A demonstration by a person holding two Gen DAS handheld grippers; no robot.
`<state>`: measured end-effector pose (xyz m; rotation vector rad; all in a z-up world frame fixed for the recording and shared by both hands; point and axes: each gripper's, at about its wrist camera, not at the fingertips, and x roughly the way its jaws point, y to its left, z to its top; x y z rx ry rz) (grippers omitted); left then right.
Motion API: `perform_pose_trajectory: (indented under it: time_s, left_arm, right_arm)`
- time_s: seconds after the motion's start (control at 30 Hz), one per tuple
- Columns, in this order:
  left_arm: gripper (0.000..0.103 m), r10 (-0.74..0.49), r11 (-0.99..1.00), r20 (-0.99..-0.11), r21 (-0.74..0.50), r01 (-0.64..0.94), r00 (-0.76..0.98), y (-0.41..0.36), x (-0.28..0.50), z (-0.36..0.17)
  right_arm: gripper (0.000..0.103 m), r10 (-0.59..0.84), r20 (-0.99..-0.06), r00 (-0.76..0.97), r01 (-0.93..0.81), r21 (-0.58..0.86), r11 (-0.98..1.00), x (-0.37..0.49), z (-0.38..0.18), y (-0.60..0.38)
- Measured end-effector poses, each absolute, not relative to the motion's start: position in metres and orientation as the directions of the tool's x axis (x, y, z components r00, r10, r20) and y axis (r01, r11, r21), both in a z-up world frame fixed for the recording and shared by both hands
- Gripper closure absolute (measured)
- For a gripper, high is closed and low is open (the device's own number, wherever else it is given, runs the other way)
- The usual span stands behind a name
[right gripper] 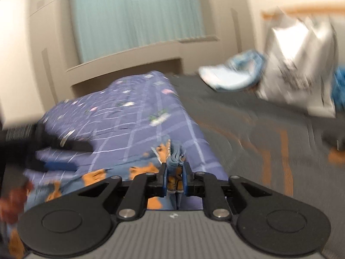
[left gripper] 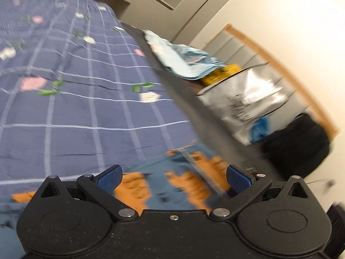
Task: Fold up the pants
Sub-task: 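Grasp the folded edge with the left tool while the right tool holds its fold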
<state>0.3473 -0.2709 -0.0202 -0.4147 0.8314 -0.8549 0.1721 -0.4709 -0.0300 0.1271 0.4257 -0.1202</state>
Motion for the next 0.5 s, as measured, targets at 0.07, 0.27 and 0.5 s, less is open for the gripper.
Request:
perform_pose_trajectory:
  time_s: [0.07,0.27,0.5]
  left_arm:
    - [0.001,-0.832,0.555,-0.442,-0.675,0.486,0.336,-0.269,0.35,-0.017]
    - [0.003,-0.864,0.504,-0.422,-0.743,0.441,0.275,-0.251,0.348,-0.019]
    - [0.035,-0.796,0.598,-0.495,-0.733,0.324,0.349,-0.209,0.324,-0.046]
  right_arm:
    - [0.088,-0.076,-0.405,0.911,0.091,0.017,0.996,0.169,-0.024,-0.448]
    - [0.088,0.025,-0.406,0.913,-0.124,-0.219,0.968,0.157,-0.02,-0.368]
    - [0.088,0.143,-0.477,0.867,-0.281,-0.232,0.931,0.146,-0.037,-0.315]
